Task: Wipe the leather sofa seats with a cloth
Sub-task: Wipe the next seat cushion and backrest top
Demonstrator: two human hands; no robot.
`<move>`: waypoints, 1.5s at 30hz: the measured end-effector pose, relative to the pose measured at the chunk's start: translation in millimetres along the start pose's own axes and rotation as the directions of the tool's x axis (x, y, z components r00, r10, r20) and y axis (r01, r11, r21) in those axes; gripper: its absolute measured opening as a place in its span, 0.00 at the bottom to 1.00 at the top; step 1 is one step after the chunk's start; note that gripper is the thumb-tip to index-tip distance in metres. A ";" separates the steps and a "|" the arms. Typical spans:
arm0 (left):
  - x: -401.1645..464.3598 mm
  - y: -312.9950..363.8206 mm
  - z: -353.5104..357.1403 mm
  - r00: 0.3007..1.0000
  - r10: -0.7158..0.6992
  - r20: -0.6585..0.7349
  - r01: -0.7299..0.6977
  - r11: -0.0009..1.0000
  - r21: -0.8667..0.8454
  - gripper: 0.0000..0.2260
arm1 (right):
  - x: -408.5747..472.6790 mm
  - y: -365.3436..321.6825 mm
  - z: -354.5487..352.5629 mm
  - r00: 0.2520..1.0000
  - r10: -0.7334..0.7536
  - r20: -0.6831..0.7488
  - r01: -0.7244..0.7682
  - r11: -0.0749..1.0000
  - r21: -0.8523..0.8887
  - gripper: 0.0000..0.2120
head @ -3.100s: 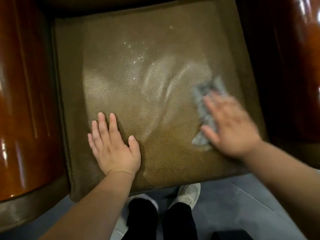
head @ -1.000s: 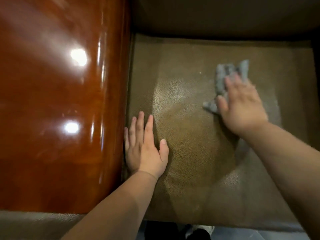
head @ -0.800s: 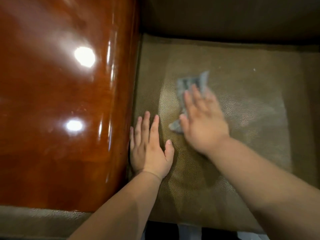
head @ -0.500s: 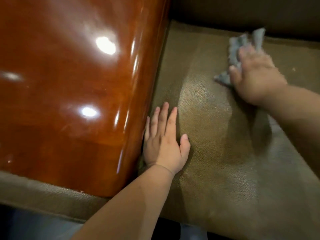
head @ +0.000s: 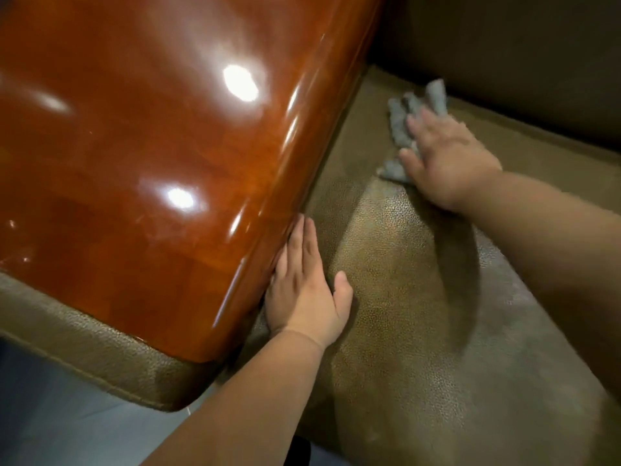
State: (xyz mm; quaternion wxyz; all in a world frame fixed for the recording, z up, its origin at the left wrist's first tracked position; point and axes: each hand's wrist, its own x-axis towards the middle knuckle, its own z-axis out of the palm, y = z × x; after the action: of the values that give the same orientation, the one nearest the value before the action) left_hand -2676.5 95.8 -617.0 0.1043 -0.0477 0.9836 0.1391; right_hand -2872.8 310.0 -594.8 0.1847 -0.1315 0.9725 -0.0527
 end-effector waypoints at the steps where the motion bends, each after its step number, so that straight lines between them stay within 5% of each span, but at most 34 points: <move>1: -0.1 -0.7 0.6 1.000 -0.001 0.003 0.001 1.000 0.006 0.40 | 11.0 -11.0 -2.8 0.997 0.078 0.013 -0.078 0.997 -0.027 0.32; 4: -0.3 -1.3 1.2 1.000 -0.008 0.012 0.008 1.000 0.004 0.40 | -1.8 -77.1 6.7 0.992 -0.125 -0.010 0.124 0.988 -0.097 0.30; 9: 1.0 -3.0 3.4 0.998 -0.010 0.060 0.007 0.999 0.047 0.42 | -46.5 -95.2 17.8 0.812 -0.576 0.095 0.583 0.810 -0.066 0.27; 11: 1.3 -2.4 3.6 0.999 -0.001 0.055 -0.001 1.000 0.025 0.42 | -16.9 -64.7 13.0 0.827 -0.555 0.092 0.562 0.820 -0.110 0.25; 15: 1.5 -2.7 6.1 1.000 0.017 0.005 -0.017 0.999 0.040 0.43 | 29.4 -30.9 3.5 0.991 -0.109 -0.072 0.107 0.994 -0.033 0.30; 17: 1.9 -3.7 6.2 1.000 0.012 0.024 -0.013 1.000 0.023 0.43 | 8.1 -58.2 17.2 0.973 -0.207 -0.101 0.198 0.976 -0.092 0.29; 20: 2.4 -3.7 7.3 0.999 0.004 0.035 -0.006 0.999 0.040 0.44 | -58.0 -93.0 29.5 0.838 -0.545 -0.007 0.543 0.835 -0.088 0.29; 23: 2.1 -3.2 9.9 1.000 0.003 0.012 -0.003 1.000 0.017 0.45 | -72.3 -78.6 25.2 0.727 -0.679 0.102 0.680 0.733 0.034 0.28; 25: 2.2 -3.0 8.2 1.000 0.006 -0.025 -0.006 1.000 0.012 0.45 | -43.7 -65.8 19.4 0.706 -0.704 0.082 0.709 0.701 -0.079 0.27; 28: 1.3 -2.5 7.4 0.999 0.030 -0.031 -0.029 0.999 0.037 0.44 | 22.9 -39.5 -1.4 0.931 -0.362 -0.057 0.352 0.927 -0.127 0.25; 30: 1.4 -1.6 6.7 0.998 0.040 -0.042 -0.038 0.998 0.042 0.43 | 39.4 -36.7 -8.0 0.998 -0.059 -0.038 0.058 0.998 -0.028 0.27; 32: 2.2 -2.3 6.1 0.999 0.038 -0.038 -0.037 0.999 0.020 0.43 | 20.8 -59.6 4.7 0.993 -0.098 -0.068 0.092 0.992 -0.083 0.27; 34: 3.0 -2.7 5.6 0.998 0.038 -0.039 -0.038 0.999 0.002 0.42 | -27.2 -88.4 23.1 0.940 -0.334 -0.070 0.321 0.935 -0.153 0.28; 39: 4.4 -3.0 6.3 0.997 0.070 -0.040 -0.070 0.998 -0.005 0.41 | -68.0 -73.4 32.4 0.828 -0.551 0.104 0.558 0.829 -0.051 0.27; 41: 3.8 -4.0 5.8 0.995 0.097 -0.035 -0.098 0.995 -0.034 0.41 | -31.5 -48.3 25.2 0.894 -0.448 0.030 0.449 0.889 -0.091 0.30; 43: 4.2 -3.5 3.4 0.995 0.099 -0.033 -0.100 0.994 -0.040 0.40 | 10.3 -21.6 7.2 0.989 -0.148 -0.011 0.148 0.989 -0.006 0.32; 45: 4.5 -2.4 2.0 0.996 0.086 -0.017 -0.087 0.995 -0.040 0.40 | 25.4 -11.7 -2.2 0.995 0.095 0.029 -0.097 0.991 0.097 0.33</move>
State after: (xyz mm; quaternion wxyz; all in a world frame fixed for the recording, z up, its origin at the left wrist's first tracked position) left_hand -2680.2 93.7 -620.4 0.0898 -0.0082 0.9824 0.1633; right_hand -2893.7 292.0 -599.8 0.2049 -0.0759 0.9717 -0.0898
